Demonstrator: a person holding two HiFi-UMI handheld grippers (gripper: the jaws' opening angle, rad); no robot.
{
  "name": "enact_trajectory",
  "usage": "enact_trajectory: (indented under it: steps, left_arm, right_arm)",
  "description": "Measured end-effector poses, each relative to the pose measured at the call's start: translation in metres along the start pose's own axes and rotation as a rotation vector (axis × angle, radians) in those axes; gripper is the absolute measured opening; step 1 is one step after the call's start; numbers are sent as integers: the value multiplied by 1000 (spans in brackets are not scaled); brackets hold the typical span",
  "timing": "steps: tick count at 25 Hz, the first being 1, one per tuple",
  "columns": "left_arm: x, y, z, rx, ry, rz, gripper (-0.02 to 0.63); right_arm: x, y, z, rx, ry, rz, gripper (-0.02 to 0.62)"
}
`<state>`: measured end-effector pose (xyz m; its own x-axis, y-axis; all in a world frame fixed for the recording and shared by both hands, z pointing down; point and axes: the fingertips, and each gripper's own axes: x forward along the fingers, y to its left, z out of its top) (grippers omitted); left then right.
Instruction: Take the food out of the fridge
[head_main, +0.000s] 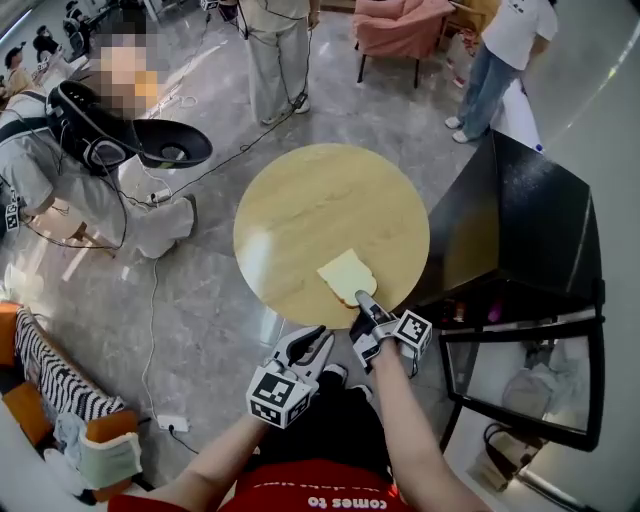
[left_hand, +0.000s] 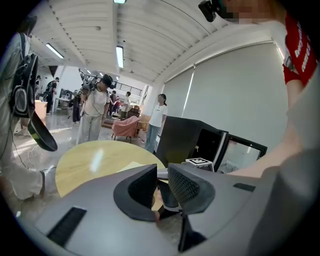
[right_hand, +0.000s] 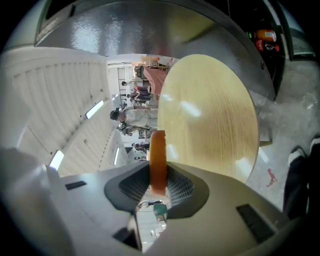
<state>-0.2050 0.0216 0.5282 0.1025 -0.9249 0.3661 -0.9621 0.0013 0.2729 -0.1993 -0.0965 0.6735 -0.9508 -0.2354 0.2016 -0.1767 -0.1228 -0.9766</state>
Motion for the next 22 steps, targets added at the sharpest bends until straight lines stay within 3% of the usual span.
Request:
enact_trajectory:
  steps: [7,14,16,18,22]
  left_arm:
    - [-3,32,-7,11,31,118,73]
    - [-2,45,-1,3,34,147,54]
    - [-3,47,-1,1,38,157,49]
    - [-3,48,-3,-1,46,162,44]
    - [-3,50,-4,-4,53,162,35]
  right_arm:
    - [21,-42,-8,-103,67,-239,92]
    - [28,-54,-3,-276,118,-420,98]
    - [29,-55,-2,-305,141,-460,135]
    - [30,-56,-3,-335,163,-495,221]
    - [22,-59,6,-471,141,-645,245]
